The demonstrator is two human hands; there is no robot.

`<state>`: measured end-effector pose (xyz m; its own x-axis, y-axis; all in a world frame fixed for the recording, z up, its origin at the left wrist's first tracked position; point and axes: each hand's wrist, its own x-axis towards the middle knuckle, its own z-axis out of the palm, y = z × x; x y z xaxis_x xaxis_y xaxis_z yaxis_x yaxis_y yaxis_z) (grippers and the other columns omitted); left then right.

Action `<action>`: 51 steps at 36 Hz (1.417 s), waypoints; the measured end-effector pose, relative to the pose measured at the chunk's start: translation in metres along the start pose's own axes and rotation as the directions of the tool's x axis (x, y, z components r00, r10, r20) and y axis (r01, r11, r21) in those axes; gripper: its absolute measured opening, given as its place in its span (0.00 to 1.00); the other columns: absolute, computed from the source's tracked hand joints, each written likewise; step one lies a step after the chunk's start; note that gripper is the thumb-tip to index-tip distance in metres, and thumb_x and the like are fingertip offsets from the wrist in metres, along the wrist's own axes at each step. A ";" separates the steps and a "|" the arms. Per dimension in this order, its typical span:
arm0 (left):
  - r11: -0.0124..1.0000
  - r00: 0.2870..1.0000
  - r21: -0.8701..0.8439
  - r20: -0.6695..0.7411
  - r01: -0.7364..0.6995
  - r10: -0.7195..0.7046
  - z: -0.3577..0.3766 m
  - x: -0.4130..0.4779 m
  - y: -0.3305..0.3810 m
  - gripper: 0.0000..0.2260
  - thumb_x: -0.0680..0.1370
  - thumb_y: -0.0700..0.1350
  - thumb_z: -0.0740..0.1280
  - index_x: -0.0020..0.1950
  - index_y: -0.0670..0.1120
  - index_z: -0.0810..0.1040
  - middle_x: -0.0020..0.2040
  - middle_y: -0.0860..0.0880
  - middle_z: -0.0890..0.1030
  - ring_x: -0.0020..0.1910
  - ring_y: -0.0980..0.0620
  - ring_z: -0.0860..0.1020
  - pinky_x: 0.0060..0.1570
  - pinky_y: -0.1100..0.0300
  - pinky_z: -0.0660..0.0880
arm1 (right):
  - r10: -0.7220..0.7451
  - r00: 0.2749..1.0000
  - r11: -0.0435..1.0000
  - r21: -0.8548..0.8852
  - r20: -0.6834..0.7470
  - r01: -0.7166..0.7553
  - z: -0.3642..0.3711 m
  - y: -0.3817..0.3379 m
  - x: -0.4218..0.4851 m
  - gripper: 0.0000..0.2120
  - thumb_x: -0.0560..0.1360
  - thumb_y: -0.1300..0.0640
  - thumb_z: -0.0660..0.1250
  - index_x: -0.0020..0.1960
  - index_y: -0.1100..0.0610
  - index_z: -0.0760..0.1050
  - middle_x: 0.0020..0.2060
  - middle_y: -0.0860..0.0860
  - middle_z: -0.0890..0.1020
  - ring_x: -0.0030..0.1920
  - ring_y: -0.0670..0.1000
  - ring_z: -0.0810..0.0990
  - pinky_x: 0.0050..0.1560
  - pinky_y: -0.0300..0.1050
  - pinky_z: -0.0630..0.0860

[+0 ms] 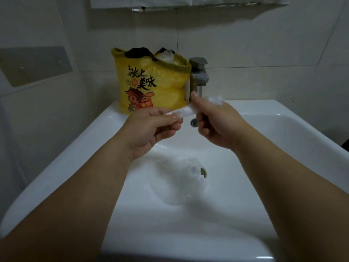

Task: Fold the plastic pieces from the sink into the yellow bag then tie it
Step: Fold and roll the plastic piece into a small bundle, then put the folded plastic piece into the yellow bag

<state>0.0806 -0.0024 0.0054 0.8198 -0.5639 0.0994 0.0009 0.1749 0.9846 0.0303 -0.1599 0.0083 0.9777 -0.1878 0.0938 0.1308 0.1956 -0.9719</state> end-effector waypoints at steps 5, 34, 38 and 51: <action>1.000 1.000 -0.004 -0.004 0.019 -0.019 -0.007 0.001 0.002 0.04 0.76 0.35 0.66 0.49 0.37 0.79 0.32 0.49 0.82 0.30 0.59 0.80 0.31 0.70 0.77 | 0.022 0.999 1.000 -0.017 0.034 -0.022 -0.010 -0.006 0.000 0.08 0.76 0.55 0.67 0.41 0.57 0.72 0.23 0.47 0.70 0.23 0.43 0.67 0.21 0.33 0.65; 0.953 0.900 0.226 -0.340 -0.203 0.272 -0.032 0.056 0.091 0.05 0.75 0.39 0.72 0.39 0.46 0.82 0.28 0.53 0.80 0.30 0.59 0.78 0.34 0.69 0.77 | -0.213 0.977 0.932 -0.305 -0.023 0.196 0.013 -0.093 0.056 0.08 0.78 0.61 0.65 0.50 0.66 0.78 0.41 0.58 0.79 0.36 0.49 0.79 0.39 0.37 0.80; 0.880 0.880 0.414 -0.298 -0.231 0.371 -0.035 0.075 0.109 0.06 0.78 0.40 0.68 0.43 0.48 0.81 0.33 0.54 0.81 0.33 0.61 0.79 0.37 0.68 0.77 | -0.264 0.962 0.877 -0.431 -0.063 0.212 0.015 -0.114 0.078 0.07 0.78 0.58 0.66 0.51 0.61 0.79 0.42 0.58 0.82 0.40 0.52 0.82 0.50 0.50 0.81; 0.485 0.938 0.870 -0.087 -0.093 0.337 -0.061 0.111 0.116 0.06 0.78 0.45 0.68 0.50 0.54 0.84 0.47 0.50 0.84 0.51 0.47 0.81 0.56 0.51 0.77 | -0.325 0.945 0.337 -0.929 0.038 0.153 0.020 -0.112 0.154 0.11 0.78 0.54 0.66 0.56 0.59 0.81 0.42 0.53 0.81 0.37 0.47 0.75 0.42 0.42 0.70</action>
<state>0.2071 0.0047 0.1219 0.8189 -0.3994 0.4123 -0.5740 -0.5645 0.5932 0.1699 -0.1919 0.1360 0.8874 -0.2050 0.4128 0.0408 -0.8572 -0.5133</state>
